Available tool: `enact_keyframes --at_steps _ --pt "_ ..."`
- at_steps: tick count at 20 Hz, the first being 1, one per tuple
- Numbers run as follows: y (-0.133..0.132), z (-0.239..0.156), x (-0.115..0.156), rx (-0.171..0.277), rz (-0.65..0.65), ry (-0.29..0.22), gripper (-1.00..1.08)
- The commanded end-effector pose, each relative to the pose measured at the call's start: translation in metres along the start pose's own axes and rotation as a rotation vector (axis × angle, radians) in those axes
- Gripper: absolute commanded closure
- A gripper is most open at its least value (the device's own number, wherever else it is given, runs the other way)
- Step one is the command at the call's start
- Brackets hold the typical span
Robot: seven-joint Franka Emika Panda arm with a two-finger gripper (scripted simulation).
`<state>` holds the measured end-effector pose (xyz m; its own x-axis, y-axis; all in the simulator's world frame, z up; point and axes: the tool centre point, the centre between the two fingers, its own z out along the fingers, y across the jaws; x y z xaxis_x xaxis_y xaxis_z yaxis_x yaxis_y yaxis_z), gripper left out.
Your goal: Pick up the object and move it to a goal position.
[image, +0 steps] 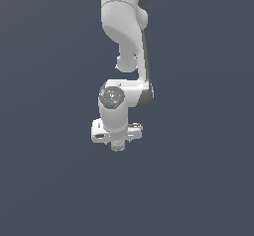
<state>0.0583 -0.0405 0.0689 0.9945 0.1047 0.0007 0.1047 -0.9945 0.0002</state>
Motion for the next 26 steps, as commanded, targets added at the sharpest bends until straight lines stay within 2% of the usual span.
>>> enact_keyframes --at_steps 1,9,10,26 --pt "0.0 0.014 -0.001 0.0 -0.001 -0.001 -0.92" --pt "0.0 0.029 0.001 0.0 -0.002 -0.001 -0.92" --pt "0.0 0.029 0.001 0.0 -0.002 -0.001 1.08" --pt "-0.005 0.021 -0.001 0.0 -0.002 -0.001 1.08"
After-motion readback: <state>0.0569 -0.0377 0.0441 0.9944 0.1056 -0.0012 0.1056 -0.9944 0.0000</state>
